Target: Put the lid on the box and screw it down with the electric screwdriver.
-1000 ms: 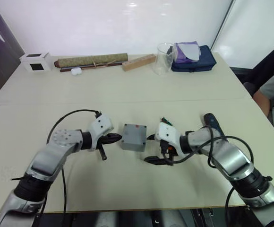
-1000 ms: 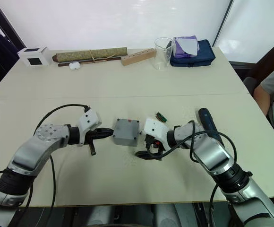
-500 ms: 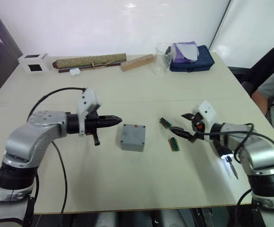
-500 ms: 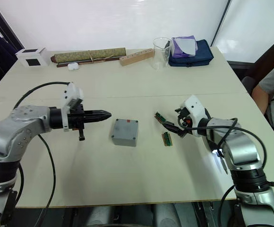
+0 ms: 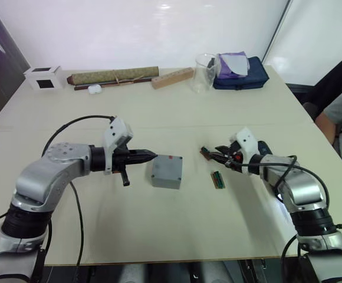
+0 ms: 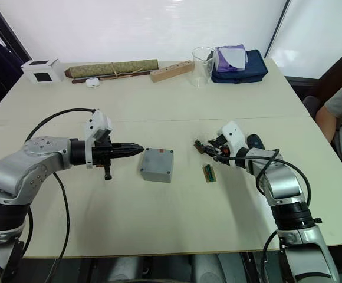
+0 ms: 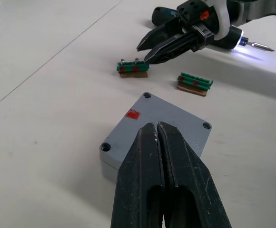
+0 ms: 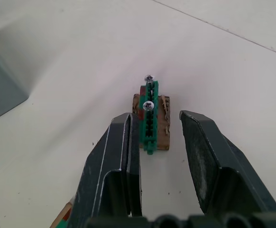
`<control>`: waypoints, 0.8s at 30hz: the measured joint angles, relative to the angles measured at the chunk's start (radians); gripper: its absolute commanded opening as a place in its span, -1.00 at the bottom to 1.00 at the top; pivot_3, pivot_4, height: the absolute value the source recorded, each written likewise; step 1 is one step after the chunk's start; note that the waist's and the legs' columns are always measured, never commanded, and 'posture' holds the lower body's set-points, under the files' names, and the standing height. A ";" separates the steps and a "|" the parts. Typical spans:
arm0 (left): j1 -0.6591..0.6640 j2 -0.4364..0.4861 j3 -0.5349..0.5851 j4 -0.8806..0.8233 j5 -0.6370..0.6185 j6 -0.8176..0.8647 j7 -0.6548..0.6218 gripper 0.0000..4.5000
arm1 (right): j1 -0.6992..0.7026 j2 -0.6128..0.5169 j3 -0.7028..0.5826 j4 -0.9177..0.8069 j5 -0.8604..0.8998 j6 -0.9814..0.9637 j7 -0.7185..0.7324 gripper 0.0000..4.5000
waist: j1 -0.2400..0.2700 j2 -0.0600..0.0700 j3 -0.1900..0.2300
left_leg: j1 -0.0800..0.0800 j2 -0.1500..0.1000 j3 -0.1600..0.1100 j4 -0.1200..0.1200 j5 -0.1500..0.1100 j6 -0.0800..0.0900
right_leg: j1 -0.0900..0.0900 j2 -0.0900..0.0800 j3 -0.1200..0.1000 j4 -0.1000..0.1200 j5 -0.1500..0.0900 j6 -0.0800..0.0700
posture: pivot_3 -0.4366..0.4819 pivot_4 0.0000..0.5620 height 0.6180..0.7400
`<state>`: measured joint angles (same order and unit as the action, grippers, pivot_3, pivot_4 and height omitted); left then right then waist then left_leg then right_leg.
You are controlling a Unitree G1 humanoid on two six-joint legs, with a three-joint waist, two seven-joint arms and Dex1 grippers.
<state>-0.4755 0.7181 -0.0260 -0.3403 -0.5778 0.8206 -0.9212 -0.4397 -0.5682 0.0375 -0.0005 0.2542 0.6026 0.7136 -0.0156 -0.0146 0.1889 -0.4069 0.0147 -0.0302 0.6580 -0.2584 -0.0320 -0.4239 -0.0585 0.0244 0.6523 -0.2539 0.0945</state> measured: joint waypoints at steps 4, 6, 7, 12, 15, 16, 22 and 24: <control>0.001 0.000 0.000 0.000 0.000 -0.002 0.004 -1.00 | -0.010 0.001 0.004 0.007 -0.006 -0.003 0.001 -0.27 | 0.000 0.000 0.000 | 0.000 0.000 0.000 0.000 0.000 0.000 | 0.000 0.000 0.000 0.000 0.000 0.000 | -0.05 -0.47 1.00; 0.001 0.000 0.000 0.000 0.001 -0.004 0.005 -1.00 | -0.016 0.004 0.013 0.009 -0.008 -0.006 0.003 -0.27 | 0.000 0.000 0.000 | 0.000 0.000 0.000 0.000 0.000 0.000 | 0.000 0.000 0.000 0.000 0.000 0.000 | -0.05 -0.47 1.00; 0.001 0.000 -0.001 0.000 0.001 -0.005 0.006 -1.00 | -0.016 0.005 0.017 0.011 -0.010 -0.007 0.004 -0.27 | 0.000 0.000 0.000 | 0.000 0.000 0.000 0.000 0.000 0.000 | 0.000 0.000 0.000 0.000 0.000 0.000 | -0.05 -0.47 1.00; 0.002 -0.001 -0.001 0.000 0.002 -0.007 0.010 -1.00 | -0.017 0.014 0.029 0.024 -0.015 -0.009 0.009 -0.27 | 0.000 0.000 0.000 | 0.000 0.000 0.000 0.000 0.000 0.000 | 0.000 0.000 0.000 0.000 0.000 0.000 | -0.05 -0.47 1.00; 0.004 -0.003 -0.002 0.000 0.003 -0.008 0.012 -1.00 | -0.017 0.019 0.031 0.025 -0.015 -0.011 0.009 -0.27 | 0.000 0.000 0.000 | 0.000 0.000 0.000 0.000 0.000 0.000 | 0.000 0.000 0.000 0.000 0.000 0.000 | -0.05 -0.47 1.00; 0.007 -0.003 -0.002 0.000 0.003 -0.009 0.013 -1.00 | -0.019 0.019 0.031 0.025 -0.015 -0.011 0.009 -0.27 | 0.000 0.000 0.000 | 0.000 0.000 0.000 0.000 0.000 0.000 | 0.000 0.000 0.000 0.000 0.000 0.000 | -0.05 -0.47 1.00; 0.011 -0.003 -0.003 0.000 0.003 -0.018 0.020 -1.00 | -0.031 0.024 0.031 0.028 -0.017 -0.013 0.009 -0.27 | 0.000 0.000 0.000 | 0.000 0.000 0.000 0.000 0.000 0.000 | 0.000 0.000 0.000 0.000 0.000 0.000 | -0.05 -0.47 1.00; 0.011 -0.003 -0.005 0.000 0.003 -0.020 0.020 -1.00 | -0.033 0.029 0.031 0.030 -0.018 -0.013 0.008 -0.27 | 0.000 0.000 0.000 | 0.000 0.000 0.000 0.000 0.000 0.000 | 0.000 0.000 0.000 0.000 0.000 0.000 | -0.05 -0.47 1.00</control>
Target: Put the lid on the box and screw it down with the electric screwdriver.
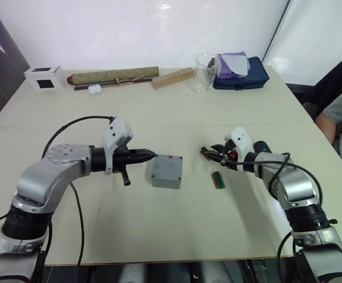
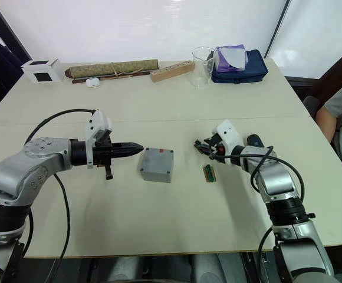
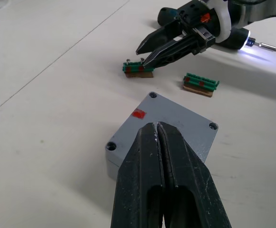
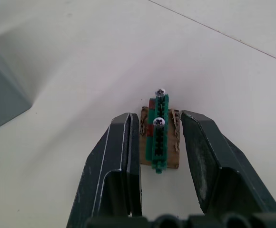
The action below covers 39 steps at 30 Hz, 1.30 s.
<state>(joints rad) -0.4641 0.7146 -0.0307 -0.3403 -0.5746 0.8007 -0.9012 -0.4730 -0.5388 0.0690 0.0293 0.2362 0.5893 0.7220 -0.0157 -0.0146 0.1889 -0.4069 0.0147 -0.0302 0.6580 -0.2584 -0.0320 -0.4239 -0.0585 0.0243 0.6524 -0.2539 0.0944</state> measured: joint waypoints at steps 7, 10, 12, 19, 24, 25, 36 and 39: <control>0.000 0.000 -0.021 0.004 0.008 -0.005 0.000 -1.00 | -0.005 0.010 0.005 0.030 -0.018 -0.017 0.000 -0.99 | 0.000 0.000 0.000 | 0.000 0.000 0.000 0.000 0.000 0.000 | 0.000 0.000 0.000 0.000 0.000 0.000 | -0.05 -0.47 1.00; 0.000 0.000 -0.022 0.006 0.015 -0.008 0.000 -1.00 | -0.006 0.010 0.005 0.034 -0.019 -0.021 0.002 -0.99 | 0.000 0.000 0.000 | 0.000 0.000 0.000 0.000 0.000 0.000 | 0.000 0.000 0.000 0.000 0.000 0.000 | -0.05 -0.47 1.00; 0.000 0.000 -0.024 0.006 0.018 -0.009 0.000 -1.00 | -0.006 0.010 0.005 0.034 -0.019 -0.021 0.003 -0.99 | 0.000 0.000 0.000 | 0.000 0.000 0.000 0.000 0.000 0.000 | 0.000 0.000 0.000 0.000 0.000 0.000 | -0.05 -0.47 1.00; 0.000 -0.007 -0.024 0.005 0.019 -0.009 0.009 -1.00 | -0.007 0.009 0.002 0.032 -0.017 -0.021 0.019 -0.99 | 0.000 0.000 0.000 | 0.000 0.000 0.000 0.000 0.000 0.000 | 0.000 0.000 0.000 0.000 0.000 0.000 | -0.05 -0.47 1.00; 0.000 -0.011 -0.024 0.007 0.018 -0.009 0.011 -1.00 | -0.045 -0.003 -0.006 0.002 -0.010 -0.006 0.034 -0.99 | -0.002 0.000 0.000 | 0.000 0.000 0.000 0.000 0.000 0.000 | 0.000 0.000 0.000 0.000 0.000 0.000 | -0.05 -0.47 1.00; 0.000 -0.012 -0.024 0.008 0.018 -0.010 0.010 -1.00 | -0.054 -0.007 -0.008 -0.005 -0.007 -0.006 0.035 -0.99 | -0.001 0.000 0.000 | 0.000 0.000 0.000 0.000 0.000 0.000 | 0.000 0.000 0.000 0.000 0.000 0.000 | -0.05 -0.47 1.00; 0.052 0.053 0.041 -0.028 -0.042 0.022 -0.020 -1.00 | -0.074 -0.058 -0.014 -0.253 0.086 0.102 0.095 -0.99 | -0.005 0.000 0.000 | 0.000 0.000 -0.001 0.000 0.000 0.000 | -0.001 0.000 0.000 0.001 0.000 0.000 | -0.05 -0.47 1.00; 0.078 0.068 0.056 -0.045 -0.069 0.041 -0.025 -1.00 | -0.067 -0.025 0.006 -0.355 0.109 0.122 0.080 -0.99 | -0.002 0.000 0.000 | 0.000 0.000 -0.001 0.000 0.000 0.000 | -0.001 0.000 0.000 0.001 0.000 0.000 | -0.05 -0.47 1.00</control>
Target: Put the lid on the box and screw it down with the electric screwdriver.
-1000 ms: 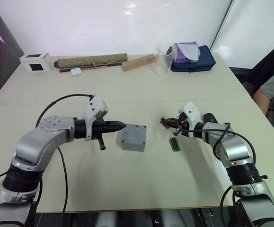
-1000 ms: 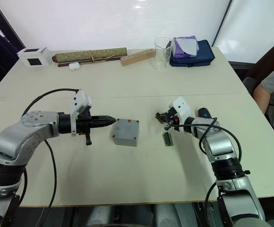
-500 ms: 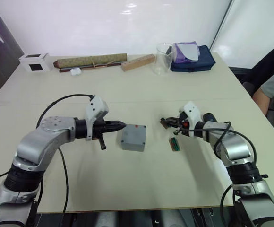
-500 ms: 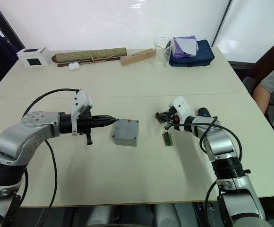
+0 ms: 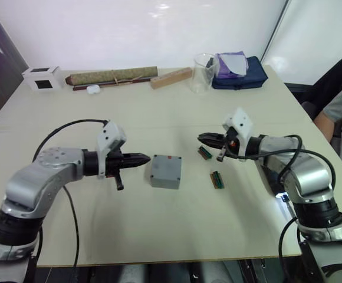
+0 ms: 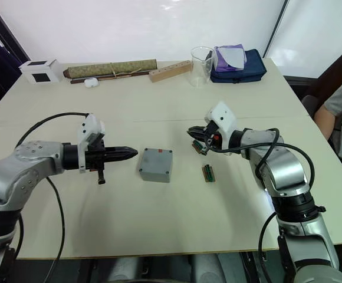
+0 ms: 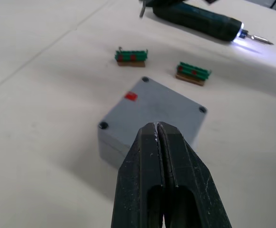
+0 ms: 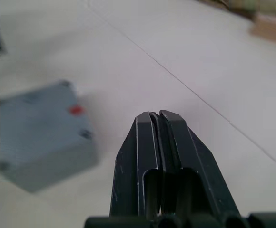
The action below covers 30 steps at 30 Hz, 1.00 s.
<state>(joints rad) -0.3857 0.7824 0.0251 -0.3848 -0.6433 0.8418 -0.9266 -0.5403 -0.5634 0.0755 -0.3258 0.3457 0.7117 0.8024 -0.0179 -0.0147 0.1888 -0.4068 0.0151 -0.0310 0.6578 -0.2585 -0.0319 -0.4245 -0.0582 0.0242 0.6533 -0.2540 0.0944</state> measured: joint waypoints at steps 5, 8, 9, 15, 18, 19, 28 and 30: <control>0.019 0.004 0.002 -0.010 -0.014 0.003 0.001 -1.00 | 0.036 0.036 0.065 -0.033 0.000 -0.003 -0.021 -0.99 | 0.005 0.000 0.000 | -0.001 -0.001 0.001 0.001 0.000 0.000 | 0.000 -0.001 0.000 0.000 0.000 0.000 | -0.05 -0.47 1.00; 0.021 0.004 0.002 -0.010 -0.018 0.003 0.007 -1.00 | 0.052 0.035 0.082 -0.028 -0.010 -0.023 -0.022 -0.99 | 0.004 0.000 0.000 | 0.000 -0.001 0.001 0.001 0.000 0.000 | 0.000 -0.001 0.000 0.000 0.000 0.000 | -0.05 -0.47 1.00; 0.021 0.004 0.002 -0.011 -0.020 0.003 0.009 -1.00 | 0.057 0.035 0.086 -0.022 -0.014 -0.031 -0.022 -0.99 | 0.003 0.000 0.000 | 0.000 -0.001 0.001 0.001 0.000 0.000 | 0.000 -0.001 0.000 0.000 0.000 0.000 | -0.05 -0.47 1.00; 0.022 0.003 0.002 -0.010 -0.020 0.002 0.020 -1.00 | 0.069 0.024 0.110 0.015 -0.036 -0.059 -0.015 -0.99 | 0.002 0.000 0.000 | 0.000 0.000 0.000 0.001 0.000 0.000 | 0.000 -0.001 0.000 0.000 0.000 0.000 | -0.05 -0.47 1.00; 0.021 0.002 0.002 -0.010 -0.019 -0.001 0.024 -1.00 | 0.069 0.025 0.111 0.024 -0.040 -0.068 -0.016 -0.99 | 0.002 0.000 0.000 | 0.000 0.000 0.000 0.001 0.000 0.000 | 0.000 -0.001 0.000 0.000 0.000 0.000 | -0.05 -0.47 1.00; 0.020 0.001 0.001 -0.010 -0.019 -0.001 0.025 -1.00 | 0.069 0.026 0.113 0.029 -0.044 -0.071 -0.017 -0.99 | 0.002 0.000 0.000 | 0.000 0.000 0.001 0.001 0.000 0.000 | 0.000 -0.001 0.000 0.000 0.000 0.000 | -0.05 -0.47 1.00; 0.017 0.000 -0.005 -0.010 -0.003 -0.006 0.028 -1.00 | 0.069 0.035 0.132 0.055 -0.058 -0.086 -0.020 -0.99 | 0.002 0.000 0.000 | 0.000 0.000 0.000 0.001 0.000 0.000 | 0.000 -0.001 0.000 0.000 0.000 0.000 | -0.05 -0.47 1.00; 0.017 0.000 -0.005 -0.010 0.000 -0.006 0.028 -1.00 | 0.069 0.035 0.135 0.055 -0.059 -0.086 -0.020 -0.99 | 0.002 0.000 0.000 | 0.000 0.000 0.000 0.001 0.000 0.000 | 0.000 -0.001 0.000 0.000 0.000 0.000 | -0.05 -0.47 1.00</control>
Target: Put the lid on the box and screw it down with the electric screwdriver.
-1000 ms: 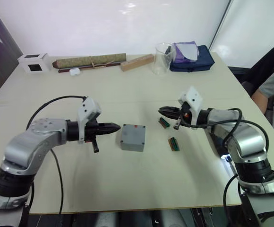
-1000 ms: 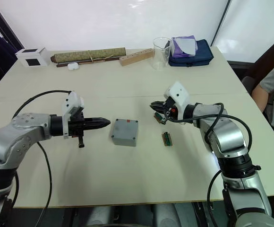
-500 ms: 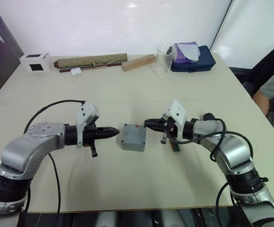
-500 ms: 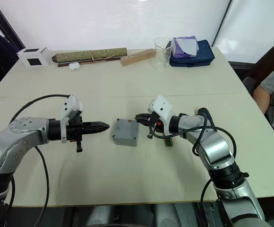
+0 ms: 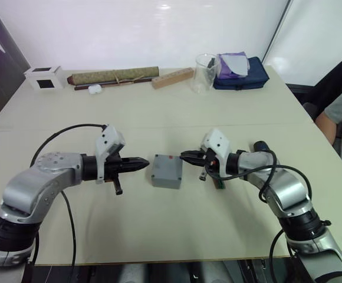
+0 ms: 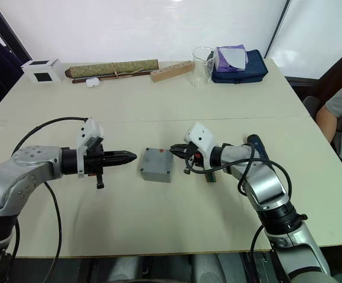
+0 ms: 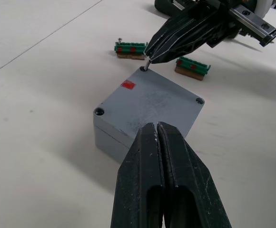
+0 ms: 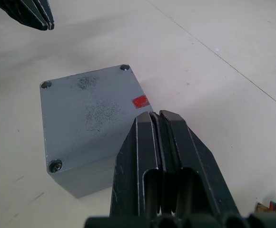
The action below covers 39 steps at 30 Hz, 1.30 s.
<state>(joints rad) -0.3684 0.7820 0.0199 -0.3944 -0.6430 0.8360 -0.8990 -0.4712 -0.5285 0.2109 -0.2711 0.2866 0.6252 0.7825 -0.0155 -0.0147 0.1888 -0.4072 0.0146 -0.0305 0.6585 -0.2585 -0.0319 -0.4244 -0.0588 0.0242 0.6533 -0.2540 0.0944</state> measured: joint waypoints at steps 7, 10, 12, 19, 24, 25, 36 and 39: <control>0.000 -0.002 -0.001 0.000 0.002 0.000 0.004 -1.00 | 0.000 0.000 0.000 0.000 -0.005 -0.003 0.000 -0.99 | 0.000 0.000 0.000 | 0.000 0.000 0.000 0.000 0.000 0.000 | 0.000 0.000 0.000 0.000 0.000 0.000 | -0.05 -0.47 1.00; 0.000 -0.003 -0.005 0.000 0.004 -0.001 0.007 -1.00 | 0.000 0.000 0.007 0.006 -0.011 -0.014 0.000 -0.99 | 0.000 0.000 0.000 | 0.000 0.000 0.000 0.000 0.000 0.000 | 0.000 0.000 0.000 0.000 0.000 0.000 | -0.05 -0.47 1.00; -0.006 -0.005 -0.007 0.000 0.009 -0.003 0.009 -1.00 | 0.000 0.001 0.014 0.021 -0.019 -0.022 0.000 -0.99 | 0.000 0.000 0.000 | 0.000 0.000 0.000 0.000 0.000 0.000 | 0.000 0.000 0.000 0.000 0.000 0.000 | -0.05 -0.47 1.00; -0.022 -0.009 -0.008 0.000 0.021 -0.016 0.010 -1.00 | 0.000 0.002 0.020 0.046 -0.034 -0.031 0.002 -0.65 | 0.001 0.000 0.000 | 0.000 0.000 0.000 0.000 0.000 0.000 | 0.000 0.000 0.000 0.000 0.000 0.000 | -0.05 -0.47 1.00; -0.023 -0.010 -0.008 0.000 0.020 -0.016 0.010 -1.00 | -0.001 0.002 0.018 0.047 -0.036 -0.031 0.001 0.15 | 0.000 0.000 0.000 | 0.000 0.000 0.000 0.000 0.000 0.000 | 0.000 0.000 0.000 0.000 0.000 0.000 | -0.05 -0.47 1.00; -0.026 -0.013 -0.008 0.000 0.020 -0.016 0.010 -1.00 | -0.002 0.001 0.016 0.047 -0.035 -0.028 0.002 0.34 | 0.000 0.000 0.000 | 0.000 0.000 0.000 0.000 0.000 0.000 | 0.000 0.000 0.000 0.000 0.000 0.000 | -0.05 -0.47 1.00; -0.132 -0.088 -0.020 0.005 -0.022 -0.013 -0.006 -1.00 | -0.139 -0.136 -0.236 -0.009 0.161 0.401 -0.027 0.97 | 0.012 0.001 0.002 | -0.002 -0.003 0.000 0.003 0.000 0.000 | 0.000 -0.004 -0.001 0.000 0.000 0.000 | -0.05 -0.47 1.00; -0.170 -0.088 -0.044 0.000 -0.024 -0.017 -0.034 -1.00 | -0.246 -0.360 -0.361 -0.017 0.250 0.658 0.013 0.97 | 0.011 0.001 0.002 | -0.002 -0.002 0.000 0.002 -0.001 0.002 | 0.002 -0.003 -0.001 -0.003 0.000 0.000 | -0.05 -0.47 1.00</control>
<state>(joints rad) -0.5379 0.6936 -0.0236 -0.3942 -0.6668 0.8185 -0.9327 -0.7176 -0.8885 -0.1505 -0.2884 0.5367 1.2829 0.7951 -0.0047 -0.0137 0.1905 -0.4087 0.0123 -0.0306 0.6609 -0.2596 -0.0300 -0.4227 -0.0616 0.0232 0.6502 -0.2539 0.0943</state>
